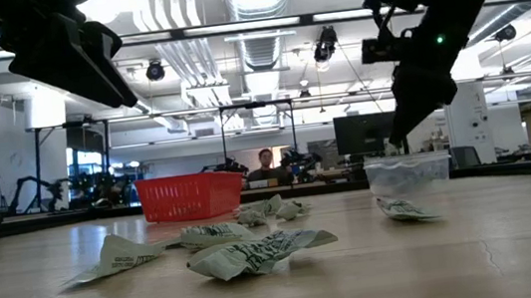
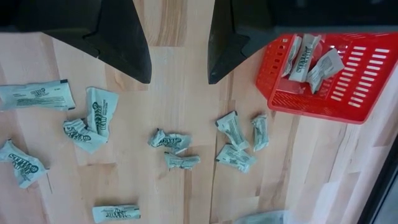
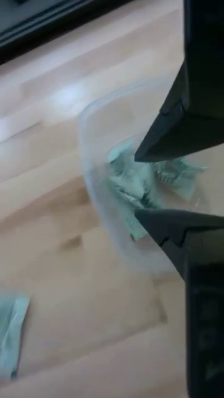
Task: Pick and place items into bin
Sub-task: Put the stevia packet into the red bin
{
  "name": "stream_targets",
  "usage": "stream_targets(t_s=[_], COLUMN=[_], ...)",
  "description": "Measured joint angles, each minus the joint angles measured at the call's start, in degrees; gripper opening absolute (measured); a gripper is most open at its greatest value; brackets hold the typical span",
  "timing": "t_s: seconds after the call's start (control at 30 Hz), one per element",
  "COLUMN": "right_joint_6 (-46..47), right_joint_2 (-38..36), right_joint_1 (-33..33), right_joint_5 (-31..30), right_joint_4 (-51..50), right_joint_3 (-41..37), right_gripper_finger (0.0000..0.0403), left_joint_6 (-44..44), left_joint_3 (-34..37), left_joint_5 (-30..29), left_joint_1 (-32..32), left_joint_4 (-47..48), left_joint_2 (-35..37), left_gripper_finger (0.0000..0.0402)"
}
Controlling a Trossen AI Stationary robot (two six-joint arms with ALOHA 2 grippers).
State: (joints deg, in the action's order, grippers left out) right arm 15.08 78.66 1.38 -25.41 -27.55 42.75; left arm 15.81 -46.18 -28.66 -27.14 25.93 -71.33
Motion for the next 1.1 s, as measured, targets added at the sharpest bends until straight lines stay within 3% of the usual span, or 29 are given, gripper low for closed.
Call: stream_targets(t_s=[0.2, 0.37, 0.67, 0.9, 1.1], right_joint_6=[-7.1, -6.5, -2.5, -1.6, -2.0], right_joint_2=[-0.2, 2.6, 11.0, 14.0, 13.6], right_joint_1=[4.7, 10.3, 18.2, 19.4, 19.5], right_joint_5=[12.1, 18.4, 17.9, 17.8, 17.8], right_joint_4=[10.9, 17.6, 20.9, 22.9, 22.5], right_joint_3=[0.2, 0.2, 1.5, 3.9, 4.0], right_gripper_finger=[0.0152, 0.0148, 0.0134, 0.0133, 0.0131], left_joint_6=[0.0, 0.0, 0.3, -4.7, -13.8], left_joint_3=[0.1, 0.1, 0.6, 4.4, 2.7], left_joint_5=[0.0, 0.0, 0.2, 10.4, 11.6], left_joint_1=[0.0, 0.0, 0.0, -0.5, -2.2], left_joint_4=[0.0, 0.0, -0.7, -16.7, -22.2], left_joint_2=[0.0, 0.0, 0.0, -1.8, -9.9], left_gripper_finger=[0.0141, 0.0141, 0.0141, 0.0141, 0.0141])
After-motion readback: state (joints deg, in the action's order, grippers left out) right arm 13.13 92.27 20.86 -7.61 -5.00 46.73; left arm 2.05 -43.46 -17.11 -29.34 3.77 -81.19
